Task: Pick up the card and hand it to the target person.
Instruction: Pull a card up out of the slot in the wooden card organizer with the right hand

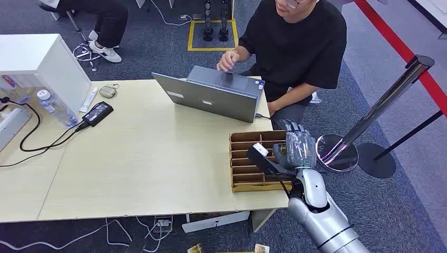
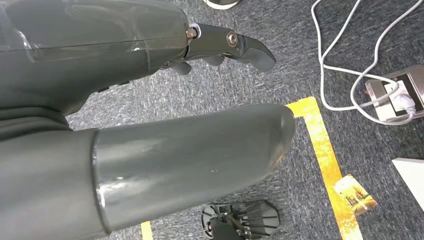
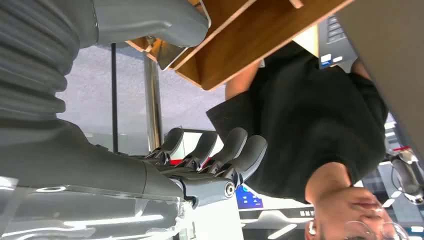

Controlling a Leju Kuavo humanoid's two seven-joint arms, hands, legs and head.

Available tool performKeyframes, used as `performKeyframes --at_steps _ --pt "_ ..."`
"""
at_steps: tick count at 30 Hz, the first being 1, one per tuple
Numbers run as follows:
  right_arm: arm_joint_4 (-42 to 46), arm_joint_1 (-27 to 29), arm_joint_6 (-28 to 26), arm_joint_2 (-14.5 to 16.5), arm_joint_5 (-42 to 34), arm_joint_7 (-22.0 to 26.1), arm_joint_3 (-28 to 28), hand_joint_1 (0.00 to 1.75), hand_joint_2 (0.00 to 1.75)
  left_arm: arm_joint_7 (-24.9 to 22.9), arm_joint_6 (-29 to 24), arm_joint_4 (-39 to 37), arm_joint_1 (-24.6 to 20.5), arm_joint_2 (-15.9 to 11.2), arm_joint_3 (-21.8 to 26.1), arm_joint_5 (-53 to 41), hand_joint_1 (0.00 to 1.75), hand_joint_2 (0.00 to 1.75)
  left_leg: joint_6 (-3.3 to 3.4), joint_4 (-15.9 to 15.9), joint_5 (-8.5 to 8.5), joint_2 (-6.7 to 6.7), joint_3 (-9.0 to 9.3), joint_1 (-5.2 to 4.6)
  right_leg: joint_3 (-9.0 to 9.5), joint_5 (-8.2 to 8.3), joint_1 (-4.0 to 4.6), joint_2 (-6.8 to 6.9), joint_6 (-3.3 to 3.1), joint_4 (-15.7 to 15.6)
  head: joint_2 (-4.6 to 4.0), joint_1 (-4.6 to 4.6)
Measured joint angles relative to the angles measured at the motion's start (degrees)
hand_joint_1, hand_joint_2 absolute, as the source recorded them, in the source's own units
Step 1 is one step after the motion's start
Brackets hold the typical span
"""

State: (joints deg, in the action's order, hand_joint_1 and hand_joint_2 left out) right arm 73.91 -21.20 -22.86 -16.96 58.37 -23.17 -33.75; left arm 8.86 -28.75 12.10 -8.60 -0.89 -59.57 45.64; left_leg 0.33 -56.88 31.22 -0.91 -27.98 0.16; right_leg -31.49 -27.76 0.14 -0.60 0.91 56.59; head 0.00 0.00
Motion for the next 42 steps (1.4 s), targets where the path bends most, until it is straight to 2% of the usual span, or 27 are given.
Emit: performKeyframes --at_steps 7,31,36,40,42 --pt "4.1 1.8 0.8 -1.5 0.2 -1.7 1.9 0.59 1.75 0.3 -0.3 0.0 0.4 0.0 0.4 0.4 0.00 0.00 0.01 0.0 0.02 -0.05 -0.03 0.00 -0.02 -0.03 0.00 0.04 0.01 0.0 0.00 0.00" --pt "0.4 0.9 6.5 0.8 0.3 -1.7 -1.8 0.63 1.75 -0.1 -0.1 0.0 -0.3 -0.2 0.1 0.0 0.00 0.00 -0.01 0.0 -0.01 0.12 0.02 0.01 -0.01 0.04 0.01 -0.10 -0.01 0.0 0.00 0.00" --pt "-0.4 0.6 7.0 0.8 0.2 -1.7 -2.1 0.75 1.75 -0.2 -0.1 0.0 -0.2 -0.1 0.1 0.0 0.00 0.00 -0.02 0.0 0.00 0.11 0.00 0.02 -0.02 0.04 0.02 -0.11 -0.02 0.0 0.00 0.00" --pt "-0.4 0.6 7.1 0.5 0.0 -1.9 -1.9 0.99 1.75 -0.3 -0.2 0.0 0.0 -0.1 0.2 0.0 0.00 0.00 -0.02 0.0 -0.02 0.14 0.01 0.01 -0.03 0.06 0.01 -0.11 -0.01 0.0 0.00 0.00" --pt "-0.4 0.6 7.0 0.4 -0.1 -2.0 -1.9 1.01 1.75 -0.3 -0.2 0.0 0.0 -0.1 0.2 0.0 0.00 0.00 0.00 0.0 0.01 0.12 0.02 0.02 -0.02 0.03 0.02 -0.11 -0.01 0.0 0.00 0.00"
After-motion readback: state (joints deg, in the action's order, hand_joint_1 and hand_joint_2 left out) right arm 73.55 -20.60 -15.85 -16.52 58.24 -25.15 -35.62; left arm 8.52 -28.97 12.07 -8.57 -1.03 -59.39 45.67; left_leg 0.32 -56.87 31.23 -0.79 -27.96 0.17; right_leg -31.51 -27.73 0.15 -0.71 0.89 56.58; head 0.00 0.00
